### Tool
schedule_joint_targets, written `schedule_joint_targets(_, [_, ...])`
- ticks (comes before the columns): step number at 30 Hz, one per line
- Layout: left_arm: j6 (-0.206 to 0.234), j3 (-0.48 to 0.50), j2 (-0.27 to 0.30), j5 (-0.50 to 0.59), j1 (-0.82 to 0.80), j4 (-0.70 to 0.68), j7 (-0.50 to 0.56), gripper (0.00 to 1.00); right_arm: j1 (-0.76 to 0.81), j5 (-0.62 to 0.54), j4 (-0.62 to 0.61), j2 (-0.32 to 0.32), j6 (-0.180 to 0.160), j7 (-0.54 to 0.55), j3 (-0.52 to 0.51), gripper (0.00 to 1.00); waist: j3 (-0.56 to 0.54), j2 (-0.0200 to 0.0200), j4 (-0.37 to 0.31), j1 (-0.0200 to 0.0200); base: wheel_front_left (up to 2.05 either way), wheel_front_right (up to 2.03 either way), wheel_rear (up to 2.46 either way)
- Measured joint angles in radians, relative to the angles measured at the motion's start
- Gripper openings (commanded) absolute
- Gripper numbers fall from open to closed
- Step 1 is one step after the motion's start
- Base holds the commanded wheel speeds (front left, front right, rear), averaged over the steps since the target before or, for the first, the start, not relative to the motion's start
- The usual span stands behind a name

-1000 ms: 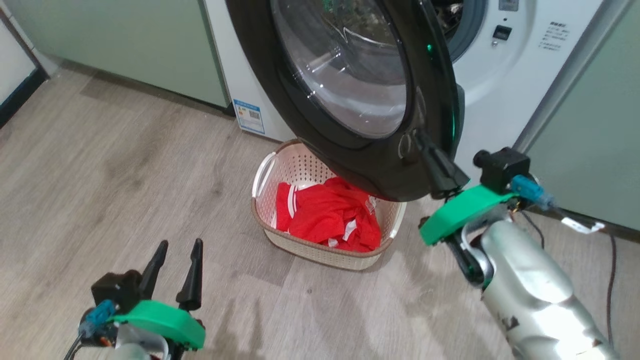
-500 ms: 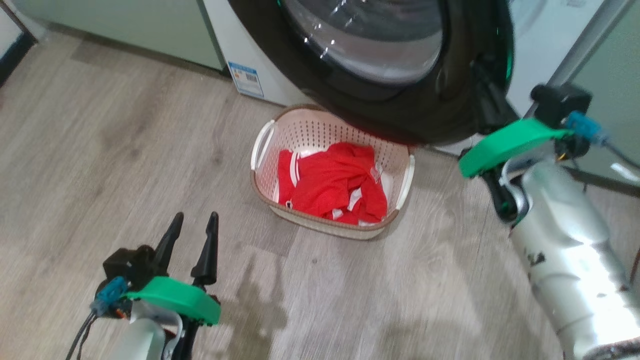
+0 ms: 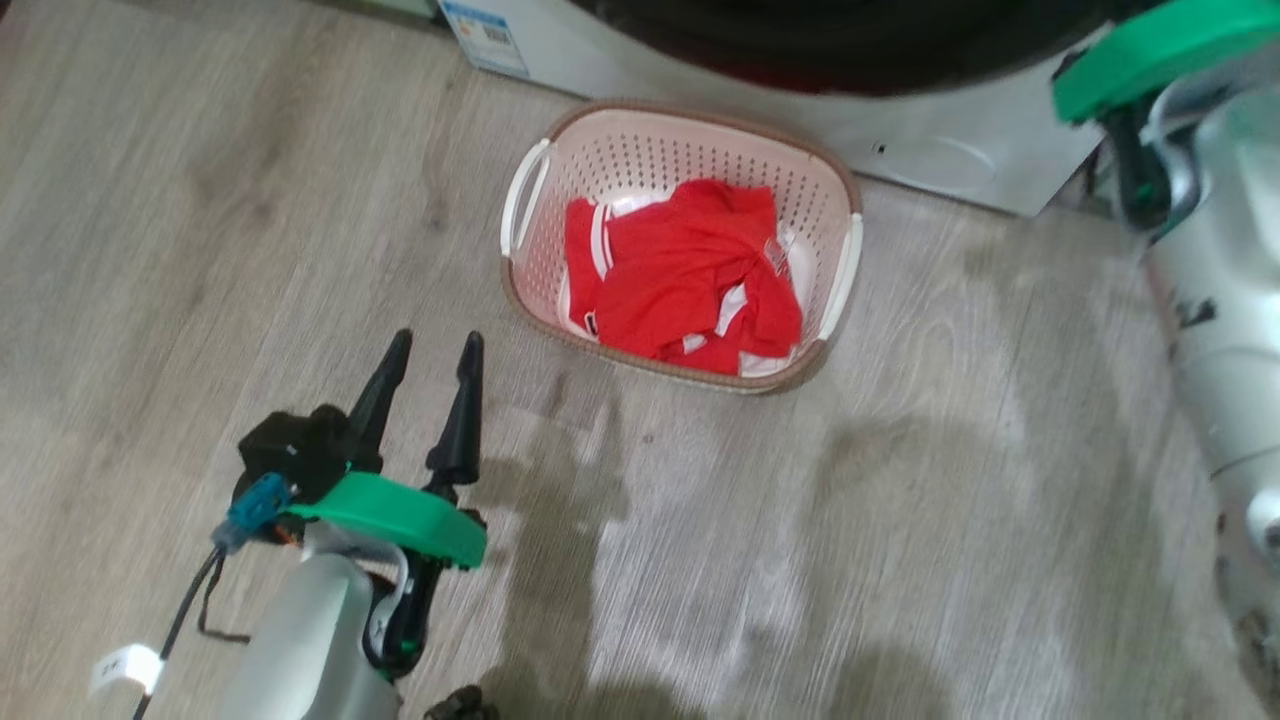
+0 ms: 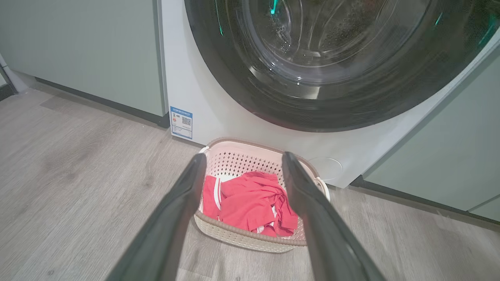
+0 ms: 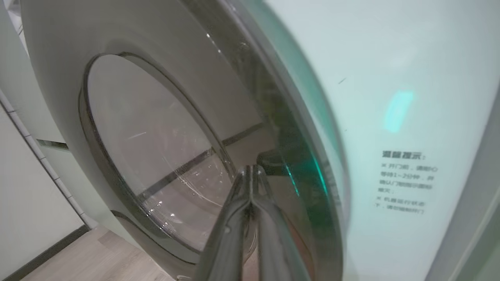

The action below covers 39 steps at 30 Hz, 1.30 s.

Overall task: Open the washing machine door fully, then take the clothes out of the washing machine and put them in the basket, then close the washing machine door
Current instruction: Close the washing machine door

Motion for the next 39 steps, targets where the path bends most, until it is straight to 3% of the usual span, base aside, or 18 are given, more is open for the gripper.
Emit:
schedule_joint_targets(15, [0.000, -0.020, -0.022, 0.000, -0.024, 0.002, 0.000, 1.00, -0.089, -0.030, 0.069, -0.007, 0.010, 0.000, -0.008, 0.00, 0.048, 0.0000, 0.022, 0.0000, 0.00, 0.00, 0.00])
schedule_joint_targets(24, [0.000, 0.016, -0.017, 0.005, -0.022, 0.013, 0.000, 1.00, 0.018, -0.006, -0.002, 0.006, 0.000, -0.001, -0.001, 0.00, -0.030, 0.0000, 0.003, 0.0000, 0.00, 0.00, 0.00])
schedule_joint_targets(26, [0.000, 0.033, -0.011, 0.010, -0.018, 0.020, 0.000, 1.00, 0.077, 0.014, -0.011, 0.025, 0.000, -0.001, 0.013, 0.30, -0.058, 0.0000, -0.006, 0.0000, 0.00, 0.00, 0.00])
schedule_joint_targets(27, [0.000, 0.040, -0.003, 0.010, -0.016, 0.026, 0.000, 1.00, 0.110, 0.021, -0.020, 0.037, 0.000, -0.001, 0.023, 0.50, -0.074, 0.0000, -0.010, 0.0000, 0.00, 0.00, 0.00])
schedule_joint_targets(28, [0.000, 0.046, 0.007, 0.010, -0.013, 0.031, 0.000, 1.00, 0.142, 0.028, -0.029, 0.048, 0.000, -0.001, 0.028, 0.97, -0.091, 0.0000, -0.015, 0.0000, 0.00, 0.00, 0.00])
schedule_joint_targets(39, [0.000, 0.118, 0.111, 0.016, 0.039, 0.146, 0.000, 1.00, 0.462, 0.030, -0.142, 0.093, 0.000, -0.001, -0.028, 1.00, -0.308, 0.0001, -0.103, -0.0002, 0.00, 0.00, 0.00])
